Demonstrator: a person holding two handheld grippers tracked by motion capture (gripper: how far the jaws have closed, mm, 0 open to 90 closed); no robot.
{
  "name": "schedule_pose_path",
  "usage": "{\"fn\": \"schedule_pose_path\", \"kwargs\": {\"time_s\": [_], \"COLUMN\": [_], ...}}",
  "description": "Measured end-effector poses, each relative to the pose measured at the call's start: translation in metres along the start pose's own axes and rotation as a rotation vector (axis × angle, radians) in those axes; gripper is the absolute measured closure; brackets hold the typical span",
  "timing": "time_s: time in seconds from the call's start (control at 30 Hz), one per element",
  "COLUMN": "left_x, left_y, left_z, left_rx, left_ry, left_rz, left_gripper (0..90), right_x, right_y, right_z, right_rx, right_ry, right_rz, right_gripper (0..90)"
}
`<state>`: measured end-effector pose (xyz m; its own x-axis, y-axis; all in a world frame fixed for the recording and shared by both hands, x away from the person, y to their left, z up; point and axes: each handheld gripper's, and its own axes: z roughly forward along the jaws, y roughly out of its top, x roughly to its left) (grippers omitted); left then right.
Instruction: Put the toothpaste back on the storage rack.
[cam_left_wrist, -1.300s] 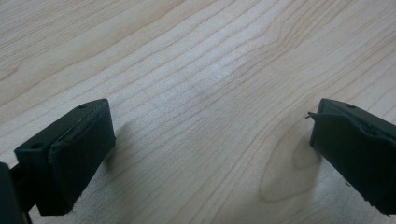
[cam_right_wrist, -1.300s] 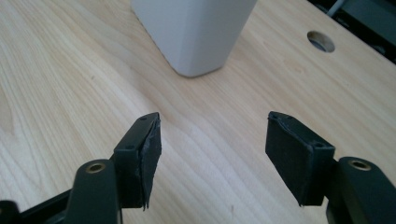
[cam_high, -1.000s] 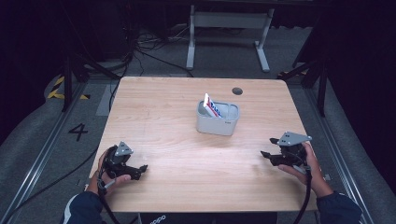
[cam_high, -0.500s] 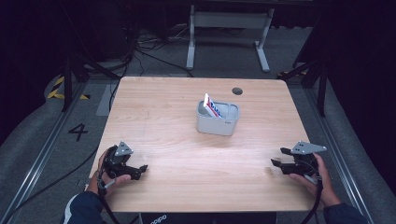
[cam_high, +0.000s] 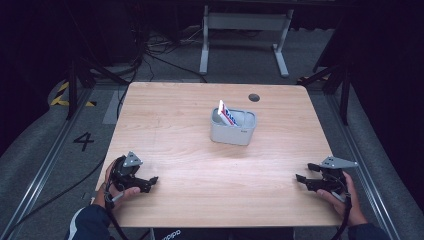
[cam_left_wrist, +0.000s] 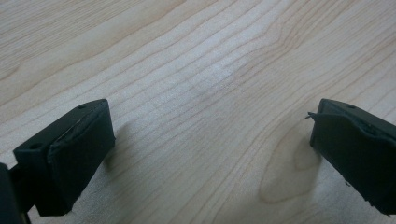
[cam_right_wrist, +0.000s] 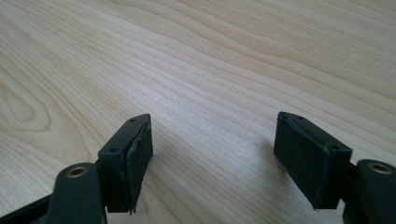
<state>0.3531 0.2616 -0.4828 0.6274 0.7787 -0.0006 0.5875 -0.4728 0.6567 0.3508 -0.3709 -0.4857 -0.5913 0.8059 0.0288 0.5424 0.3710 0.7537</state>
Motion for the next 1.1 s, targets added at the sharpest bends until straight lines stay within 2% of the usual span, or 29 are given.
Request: {"fn": "schedule_pose_path", "kwargs": {"time_s": [0.1,1.0,1.1], "left_x": [-0.0003,-0.0014,-0.0023], "left_y": [0.0,-0.0003,-0.0005], "left_z": [0.0002,0.0,-0.0003], "left_rx": [-0.001,0.0,0.005], "left_ry": [-0.002,0.004,0.009], "left_rz": [-0.006,-0.016,-0.03], "left_gripper": [0.2,0.2,0.2], "right_x": [0.0013,0.0005,0.0004], "right_y": [0.0003,0.0007,0.0007], "right_z": [0.0008,0.0018,0.0019], "right_rx": [0.004,0.014,0.017], "right_ry": [-0.009,-0.033,-0.037], "right_rz": [-0.018,-0.002,0.001], "right_gripper": [27.8,20.8,19.8]}}
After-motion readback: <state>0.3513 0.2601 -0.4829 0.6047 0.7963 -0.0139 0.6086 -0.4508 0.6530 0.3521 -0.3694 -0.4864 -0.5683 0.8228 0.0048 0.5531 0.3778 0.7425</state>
